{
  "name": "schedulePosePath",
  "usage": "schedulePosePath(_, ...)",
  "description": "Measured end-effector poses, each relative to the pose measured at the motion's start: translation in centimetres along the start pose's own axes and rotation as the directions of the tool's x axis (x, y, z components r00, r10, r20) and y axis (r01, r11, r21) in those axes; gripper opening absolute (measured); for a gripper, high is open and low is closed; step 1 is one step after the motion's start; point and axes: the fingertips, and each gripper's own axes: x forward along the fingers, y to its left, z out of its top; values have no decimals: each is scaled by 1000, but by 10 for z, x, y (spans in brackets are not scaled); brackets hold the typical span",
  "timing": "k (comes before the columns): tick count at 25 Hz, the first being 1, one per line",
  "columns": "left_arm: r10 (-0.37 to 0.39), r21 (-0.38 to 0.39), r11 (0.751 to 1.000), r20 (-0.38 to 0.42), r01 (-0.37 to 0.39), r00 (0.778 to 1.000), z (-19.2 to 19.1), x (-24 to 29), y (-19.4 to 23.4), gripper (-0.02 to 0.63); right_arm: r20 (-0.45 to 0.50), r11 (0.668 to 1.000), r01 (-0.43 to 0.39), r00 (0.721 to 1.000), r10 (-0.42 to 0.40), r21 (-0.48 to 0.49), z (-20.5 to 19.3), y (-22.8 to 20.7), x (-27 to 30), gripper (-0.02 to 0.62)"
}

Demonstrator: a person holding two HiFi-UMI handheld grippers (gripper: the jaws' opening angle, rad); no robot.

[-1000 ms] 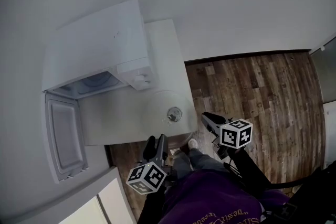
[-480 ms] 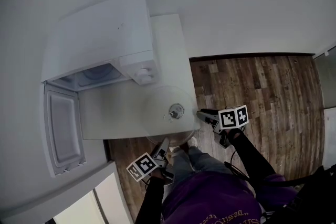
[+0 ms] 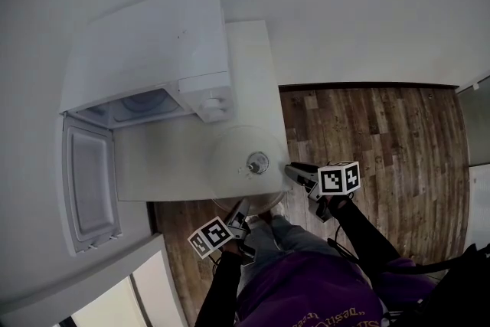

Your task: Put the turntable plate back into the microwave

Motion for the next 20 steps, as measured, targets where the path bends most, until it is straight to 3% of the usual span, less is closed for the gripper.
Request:
schedulePosePath(9, -110, -97, 989, 54, 115, 992, 0, -7, -13, 75, 18, 1000, 15, 1000, -15, 23, -12, -1, -18, 106)
schedulePosePath(14, -137, -150, 978, 76, 148, 988, -2, -7, -14, 66, 58, 979, -76, 996, 66, 191, -35, 9, -44, 117)
schedulePosePath(18, -143, -162, 975, 81, 155, 986, -6, -9, -17, 64, -2, 982, -105, 994, 107, 159, -60, 24, -43, 132)
schedulePosePath(20, -169, -163, 970, 83, 181, 982, -6, -13, -24, 55, -12, 971, -131, 991, 136, 201, -72, 30, -39, 135)
